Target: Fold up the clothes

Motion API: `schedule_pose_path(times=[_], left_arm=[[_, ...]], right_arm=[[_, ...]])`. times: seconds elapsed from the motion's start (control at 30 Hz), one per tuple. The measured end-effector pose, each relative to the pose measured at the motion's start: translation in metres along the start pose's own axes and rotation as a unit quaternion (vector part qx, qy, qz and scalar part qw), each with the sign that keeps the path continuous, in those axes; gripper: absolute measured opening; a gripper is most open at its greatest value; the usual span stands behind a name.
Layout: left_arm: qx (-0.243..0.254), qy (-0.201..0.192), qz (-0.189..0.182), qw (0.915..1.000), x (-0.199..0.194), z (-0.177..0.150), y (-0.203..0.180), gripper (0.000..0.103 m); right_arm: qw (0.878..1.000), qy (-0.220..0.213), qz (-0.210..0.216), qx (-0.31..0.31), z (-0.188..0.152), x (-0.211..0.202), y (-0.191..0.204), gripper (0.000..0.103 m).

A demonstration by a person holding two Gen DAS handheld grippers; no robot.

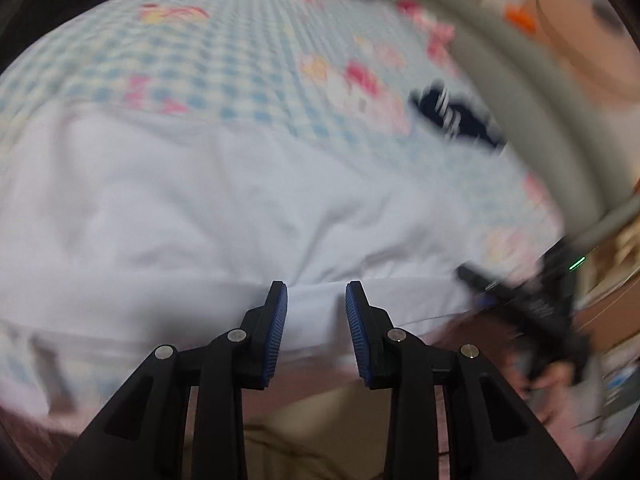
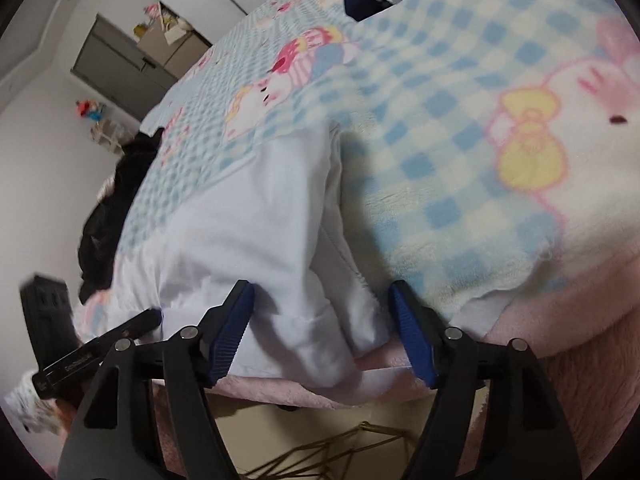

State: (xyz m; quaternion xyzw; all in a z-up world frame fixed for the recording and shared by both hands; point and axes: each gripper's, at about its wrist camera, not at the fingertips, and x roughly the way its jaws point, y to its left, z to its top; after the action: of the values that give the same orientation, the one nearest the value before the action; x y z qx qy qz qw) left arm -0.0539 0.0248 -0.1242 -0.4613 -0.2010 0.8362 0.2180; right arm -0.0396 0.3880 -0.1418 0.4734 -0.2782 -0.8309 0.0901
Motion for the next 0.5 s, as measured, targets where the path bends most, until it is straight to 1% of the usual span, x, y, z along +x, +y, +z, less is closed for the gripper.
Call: schedule_pose_path(times=[0.07,0.1,0.17,0.2,0.23,0.27,0.37,0.4,0.47,0.5], left_arm=[[-0.005,-0.058,0.052,0.9970,-0.030,0.007,0.019,0.038],[-0.023,-0.065,0.074,0.9949,-0.038,0.011,0.036,0.039],[-0.071,-0.039,0.116,0.9900,-0.041,0.016,0.071,0.038],[-0.087,-0.026,0.124,0.9882,-0.042,0.015,0.084,0.036],[-0.092,-0.019,0.123,0.9879,-0.043,0.011,0.089,0.033],[-0.095,-0.015,0.122,0.9879,-0.045,0.007,0.093,0.033],[-0.080,-0.030,0.135,0.9871,-0.051,0.000,0.078,0.034],[-0.070,-0.040,0.127,0.9887,-0.052,0.000,0.070,0.034],[-0.047,-0.058,0.101,0.9921,-0.053,0.001,0.050,0.034],[-0.030,-0.057,0.077,0.9949,-0.048,0.003,0.036,0.035]], right_arm=[[1.000,-0.005,0.013,0.011,-0.001,-0.003,-0.004,0.071],[1.000,-0.005,0.018,0.017,-0.001,-0.003,-0.006,0.071],[0.999,-0.004,0.021,0.024,0.000,-0.002,-0.008,0.071],[1.000,-0.002,0.018,0.024,0.001,-0.001,-0.007,0.071],[1.000,0.001,0.016,0.023,0.001,0.001,-0.007,0.071],[1.000,0.002,0.012,0.020,0.001,0.002,-0.005,0.071],[1.000,0.007,-0.001,0.004,0.000,0.005,0.002,0.072],[1.000,0.009,-0.002,0.000,0.000,0.007,0.003,0.074],[1.000,0.012,-0.002,-0.010,0.002,0.009,0.006,0.074],[1.000,0.013,-0.002,-0.015,0.003,0.009,0.008,0.070]])
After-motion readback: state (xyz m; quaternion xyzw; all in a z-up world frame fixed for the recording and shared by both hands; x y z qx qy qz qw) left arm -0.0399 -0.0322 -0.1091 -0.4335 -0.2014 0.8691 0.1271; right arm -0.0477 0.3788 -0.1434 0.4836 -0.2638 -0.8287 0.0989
